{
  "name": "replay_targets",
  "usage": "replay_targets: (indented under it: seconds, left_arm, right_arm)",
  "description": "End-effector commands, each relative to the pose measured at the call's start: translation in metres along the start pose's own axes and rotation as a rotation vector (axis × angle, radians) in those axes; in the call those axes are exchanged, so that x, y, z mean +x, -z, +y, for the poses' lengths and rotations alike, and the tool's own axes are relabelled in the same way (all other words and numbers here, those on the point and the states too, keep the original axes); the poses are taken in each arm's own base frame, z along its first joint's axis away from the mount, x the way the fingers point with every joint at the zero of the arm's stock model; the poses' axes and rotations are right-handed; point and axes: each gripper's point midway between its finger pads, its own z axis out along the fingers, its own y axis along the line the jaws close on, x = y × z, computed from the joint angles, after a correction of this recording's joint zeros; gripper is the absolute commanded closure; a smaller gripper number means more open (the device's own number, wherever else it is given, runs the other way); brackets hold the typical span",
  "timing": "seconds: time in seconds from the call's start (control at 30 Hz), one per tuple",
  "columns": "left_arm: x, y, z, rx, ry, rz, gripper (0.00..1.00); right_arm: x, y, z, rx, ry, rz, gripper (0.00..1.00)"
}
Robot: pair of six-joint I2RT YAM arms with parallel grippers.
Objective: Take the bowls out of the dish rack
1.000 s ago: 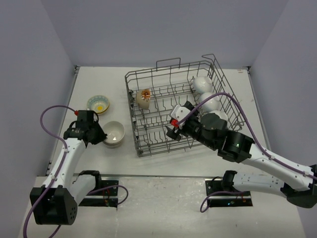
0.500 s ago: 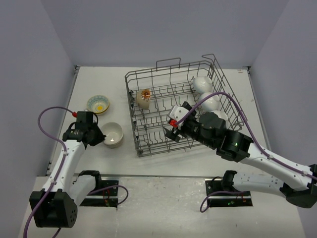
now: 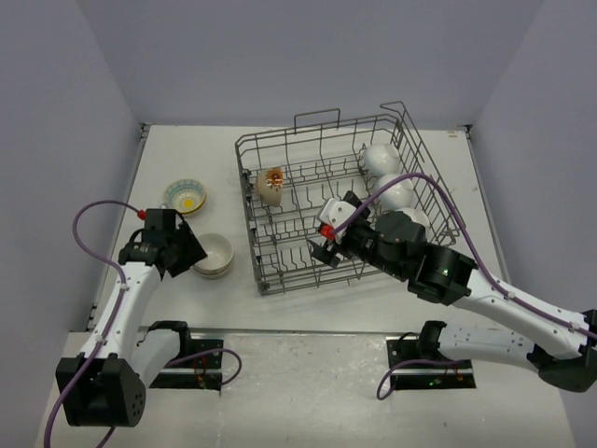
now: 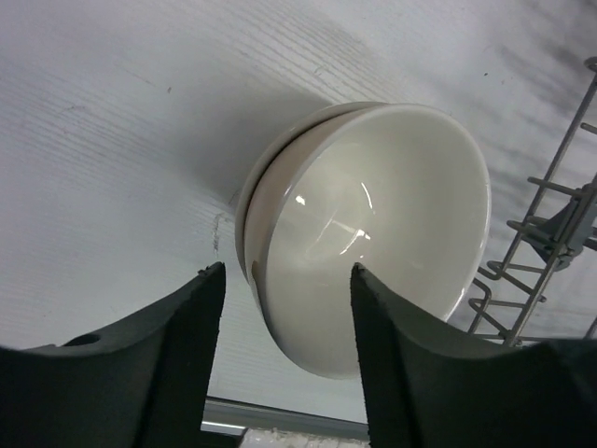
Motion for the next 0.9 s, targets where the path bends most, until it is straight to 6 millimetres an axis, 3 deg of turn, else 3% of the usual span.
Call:
replay_targets:
  seconds: [0.0,0.1,0.2,0.23,0.27,0.33,0.37,0.43,0.47,0.5,0.53,0.57,0.6,0.67,0.7,0.73,0.87]
  left_arm:
    - [-0.014,0.019,-0.014,0.070,0.005,-0.057,0.41]
    - [-0.013,0.032,-0.010,0.070,-0.008,-0.079,0.37]
    - [-0.011,0.044,-0.010,0.094,-0.012,-0.098,0.40]
    - [-0.012,0.052,-0.013,0.119,-0.012,-0.120,0.40]
    - [-0.022,0.066,-0.021,0.153,-0.016,-0.162,0.39]
    - [-0.036,0.092,-0.032,0.218,-0.048,-0.244,0.36]
    - [-0.052,0.114,-0.040,0.260,-0.088,-0.324,0.21]
    - [-0.072,0.143,-0.046,0.305,-0.139,-0.465,0.00]
    - [-0.079,0.156,-0.048,0.320,-0.152,-0.523,0.00]
    - [-0.084,0.163,-0.049,0.327,-0.162,-0.560,0.00]
    - [-0.094,0.175,-0.047,0.326,-0.176,-0.646,0.00]
    - [-0.094,0.172,-0.045,0.323,-0.186,-0.664,0.00]
    - [-0.096,0.176,-0.042,0.316,-0.184,-0.701,0.00]
    - [-0.097,0.169,-0.039,0.309,-0.212,-0.731,0.00]
    - [-0.099,0.172,-0.037,0.303,-0.203,-0.754,0.00]
    - [-0.098,0.172,-0.038,0.310,-0.199,-0.758,0.00]
    - [-0.098,0.169,-0.040,0.326,-0.194,-0.765,0.00]
  right_arm:
    - [-0.014,0.001,-0.007,0.013,-0.046,-0.049,0.16]
    - [-0.009,-0.011,-0.011,-0.018,-0.178,-0.037,0.16]
    - [-0.013,-0.034,-0.017,-0.131,-0.477,-0.057,0.01]
    - [-0.009,-0.042,-0.024,-0.133,-0.587,-0.047,0.01]
    - [0.004,-0.065,-0.019,-0.166,-0.642,-0.001,0.01]
    - [0.004,-0.085,-0.035,-0.124,-0.819,0.021,0.01]
    - [0.009,-0.097,-0.042,-0.099,-0.890,0.035,0.01]
    - [0.025,-0.125,-0.059,-0.106,-1.095,0.078,0.01]
    - [0.021,-0.136,-0.067,-0.140,-1.142,0.047,0.01]
    - [0.034,-0.152,-0.068,-0.223,-1.211,0.077,0.01]
    - [0.032,-0.161,-0.073,-0.261,-1.246,0.059,0.01]
    - [0.024,-0.169,-0.087,-0.265,-1.241,0.035,0.01]
    - [0.053,-0.191,-0.091,-0.225,-1.269,0.093,0.01]
    - [0.079,-0.206,-0.092,-0.182,-1.283,0.184,0.01]
    - [0.075,-0.213,-0.098,-0.176,-1.273,0.182,0.01]
    - [0.098,-0.226,-0.095,-0.153,-1.292,0.236,0.01]
    - [0.121,-0.242,-0.095,-0.108,-1.318,0.265,0.01]
